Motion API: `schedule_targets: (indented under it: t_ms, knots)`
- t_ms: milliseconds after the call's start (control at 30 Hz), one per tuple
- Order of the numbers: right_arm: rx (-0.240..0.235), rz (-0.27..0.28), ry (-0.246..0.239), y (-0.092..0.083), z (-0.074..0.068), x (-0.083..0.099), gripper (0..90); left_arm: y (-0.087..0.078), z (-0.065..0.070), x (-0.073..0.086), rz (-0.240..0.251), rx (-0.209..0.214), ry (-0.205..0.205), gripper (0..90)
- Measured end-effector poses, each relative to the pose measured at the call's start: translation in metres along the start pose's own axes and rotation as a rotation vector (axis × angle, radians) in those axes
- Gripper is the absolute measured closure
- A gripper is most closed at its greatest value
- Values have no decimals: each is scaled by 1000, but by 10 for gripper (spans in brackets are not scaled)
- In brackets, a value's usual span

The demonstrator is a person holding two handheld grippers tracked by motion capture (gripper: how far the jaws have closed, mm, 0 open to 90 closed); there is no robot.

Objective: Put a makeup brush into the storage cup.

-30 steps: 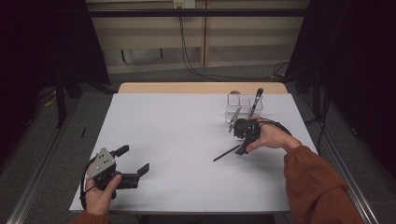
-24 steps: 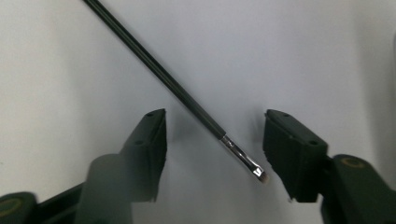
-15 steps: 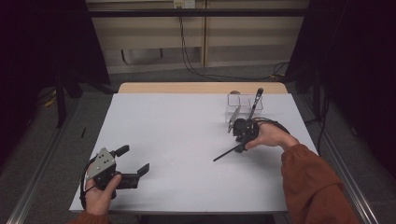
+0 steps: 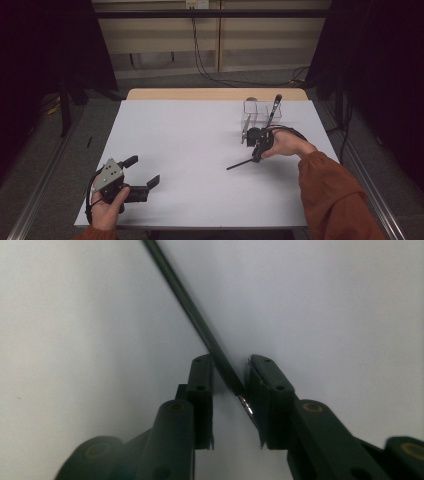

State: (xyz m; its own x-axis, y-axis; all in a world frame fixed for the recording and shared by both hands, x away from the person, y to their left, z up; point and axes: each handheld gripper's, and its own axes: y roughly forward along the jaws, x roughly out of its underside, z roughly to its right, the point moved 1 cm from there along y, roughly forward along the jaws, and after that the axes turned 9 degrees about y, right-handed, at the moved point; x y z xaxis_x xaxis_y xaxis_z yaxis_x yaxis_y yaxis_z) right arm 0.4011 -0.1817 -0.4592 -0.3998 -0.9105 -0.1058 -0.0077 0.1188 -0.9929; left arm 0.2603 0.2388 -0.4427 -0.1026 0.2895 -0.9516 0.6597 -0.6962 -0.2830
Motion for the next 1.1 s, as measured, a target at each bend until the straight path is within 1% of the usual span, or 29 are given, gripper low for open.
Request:
schedule_targets:
  t_ms: [200, 300, 633, 833, 933, 1000, 1033, 1100]
  knots:
    - [-7, -29, 2, 0, -2, -2, 830, 0, 0, 0, -1, 1, 2, 19]
    - [-6, -30, 6, 0, -3, -2, 865, 0, 0, 0, -1, 1, 3, 19]
    - [-9, -29, 9, 0, -3, -2, 867, 0, 1, 0, -5, 0, -3, 19]
    - [-10, -27, 17, -1, -2, -2, 867, 0, 1, 0, -5, 0, 0, 19]
    - [-29, -12, 44, -2, -1, -1, 867, 0, 0, 0, -3, 0, 4, 19]
    - [-28, 13, 53, -6, 0, 1, 867, 0, 0, 0, -4, -1, 5, 19]
    - [-30, 24, 64, -8, 0, 2, 867, 0, 0, 0, -5, -1, 4, 19]
    - [-36, 62, 71, -13, 1, 5, 867, 0, 0, 0, -5, -2, 4, 19]
